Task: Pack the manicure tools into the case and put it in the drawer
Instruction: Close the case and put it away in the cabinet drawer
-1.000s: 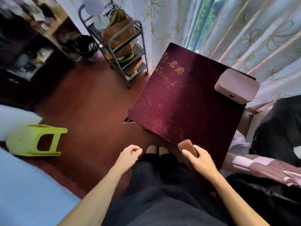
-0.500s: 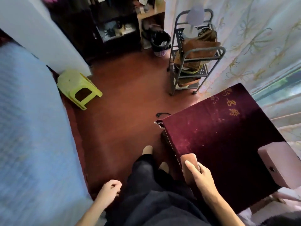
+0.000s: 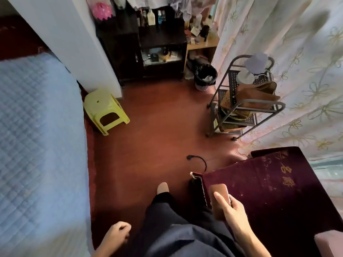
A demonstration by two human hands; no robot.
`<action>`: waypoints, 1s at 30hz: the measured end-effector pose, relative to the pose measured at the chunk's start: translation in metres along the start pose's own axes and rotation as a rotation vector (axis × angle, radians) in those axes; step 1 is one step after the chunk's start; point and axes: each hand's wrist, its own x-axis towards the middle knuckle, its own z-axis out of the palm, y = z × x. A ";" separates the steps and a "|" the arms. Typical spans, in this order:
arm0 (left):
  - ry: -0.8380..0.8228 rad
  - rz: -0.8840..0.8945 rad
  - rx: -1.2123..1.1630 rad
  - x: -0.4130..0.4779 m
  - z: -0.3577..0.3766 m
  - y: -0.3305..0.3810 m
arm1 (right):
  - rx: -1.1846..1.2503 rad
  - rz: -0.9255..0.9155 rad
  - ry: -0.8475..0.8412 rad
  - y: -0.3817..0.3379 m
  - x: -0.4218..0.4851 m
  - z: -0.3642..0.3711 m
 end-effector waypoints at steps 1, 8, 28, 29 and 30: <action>-0.015 0.024 0.020 0.010 -0.006 0.020 | -0.008 -0.012 0.004 -0.008 0.008 0.005; -0.020 0.263 -0.080 0.041 -0.042 0.196 | 0.013 -0.038 -0.013 -0.064 0.061 0.032; 0.100 -0.050 -0.077 0.089 -0.114 0.299 | 0.016 -0.029 -0.252 -0.320 0.274 0.088; 0.096 -0.074 -0.080 0.093 -0.118 0.302 | 0.010 -0.023 -0.253 -0.330 0.284 0.092; 0.090 -0.100 -0.089 0.100 -0.123 0.304 | 0.002 -0.018 -0.251 -0.341 0.295 0.096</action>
